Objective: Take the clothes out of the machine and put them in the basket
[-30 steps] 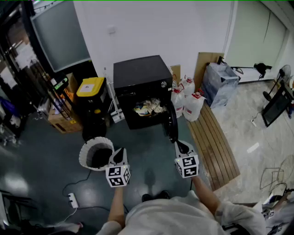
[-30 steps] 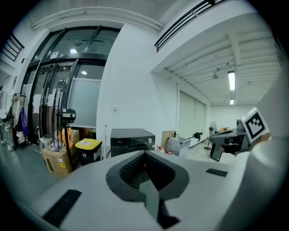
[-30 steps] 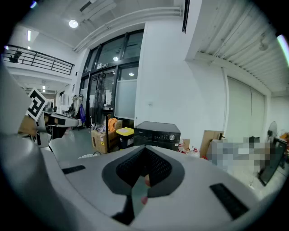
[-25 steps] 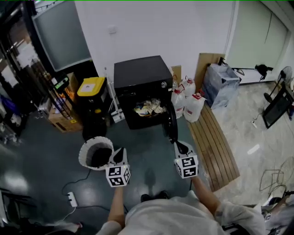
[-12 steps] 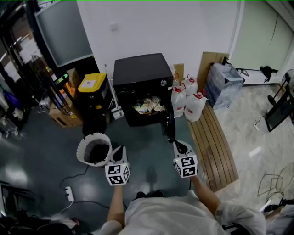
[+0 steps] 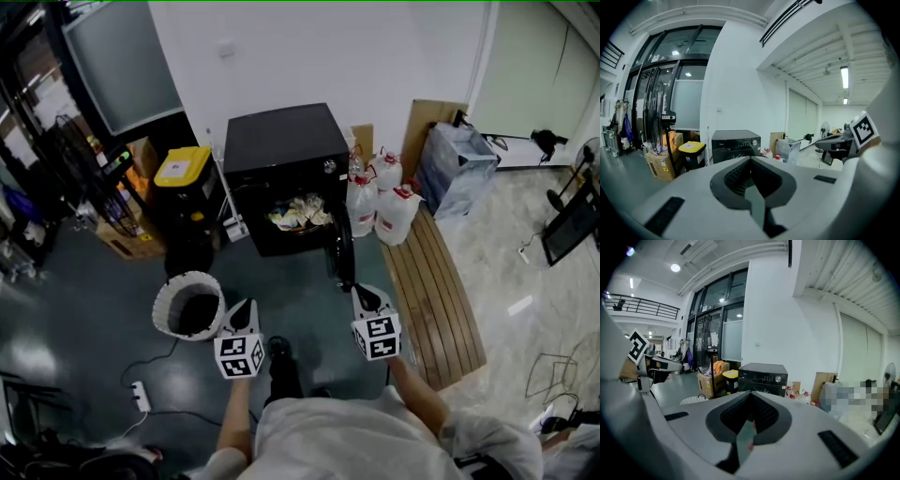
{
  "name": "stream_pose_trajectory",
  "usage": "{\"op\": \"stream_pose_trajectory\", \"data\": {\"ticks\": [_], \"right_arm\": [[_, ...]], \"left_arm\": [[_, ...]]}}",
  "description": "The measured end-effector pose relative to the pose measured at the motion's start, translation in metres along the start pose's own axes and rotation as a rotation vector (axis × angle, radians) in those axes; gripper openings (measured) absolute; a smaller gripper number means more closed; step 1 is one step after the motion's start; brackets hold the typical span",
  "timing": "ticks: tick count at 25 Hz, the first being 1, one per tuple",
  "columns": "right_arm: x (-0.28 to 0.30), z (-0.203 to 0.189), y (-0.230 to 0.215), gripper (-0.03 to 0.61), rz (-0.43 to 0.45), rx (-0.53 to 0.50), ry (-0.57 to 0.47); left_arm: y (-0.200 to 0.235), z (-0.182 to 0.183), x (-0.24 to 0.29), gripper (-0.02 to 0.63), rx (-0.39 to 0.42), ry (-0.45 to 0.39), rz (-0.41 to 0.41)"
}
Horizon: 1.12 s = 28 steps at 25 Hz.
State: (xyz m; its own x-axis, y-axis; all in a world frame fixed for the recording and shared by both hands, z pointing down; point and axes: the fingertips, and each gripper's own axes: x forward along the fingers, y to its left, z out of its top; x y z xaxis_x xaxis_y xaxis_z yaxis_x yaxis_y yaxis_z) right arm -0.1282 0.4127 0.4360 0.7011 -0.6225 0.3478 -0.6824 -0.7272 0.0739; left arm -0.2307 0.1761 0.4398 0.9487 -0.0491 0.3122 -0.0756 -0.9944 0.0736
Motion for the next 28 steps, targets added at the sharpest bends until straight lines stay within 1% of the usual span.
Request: {"op": "stream_pose_trajectory", "data": {"ticks": [7, 13, 20, 28], "right_arm": [[0.039, 0.007, -0.001, 0.021, -0.013, 0.009, 0.003], [0.103, 0.027, -0.001, 0.021, -0.041, 0.034, 0.007], [0.196, 0.065, 0.001, 0.021, -0.085, 0.026, 0.028], [0.306, 0.120, 0.008, 0.021, -0.118, 0.010, 0.031]], "left_arm": [[0.021, 0.006, 0.039, 0.018, -0.003, -0.002, -0.013], [0.054, 0.017, 0.097, 0.018, -0.012, 0.004, -0.049], [0.117, 0.049, 0.177, 0.018, -0.014, 0.009, -0.092], [0.200, 0.091, 0.261, 0.018, -0.023, -0.005, -0.121]]}}
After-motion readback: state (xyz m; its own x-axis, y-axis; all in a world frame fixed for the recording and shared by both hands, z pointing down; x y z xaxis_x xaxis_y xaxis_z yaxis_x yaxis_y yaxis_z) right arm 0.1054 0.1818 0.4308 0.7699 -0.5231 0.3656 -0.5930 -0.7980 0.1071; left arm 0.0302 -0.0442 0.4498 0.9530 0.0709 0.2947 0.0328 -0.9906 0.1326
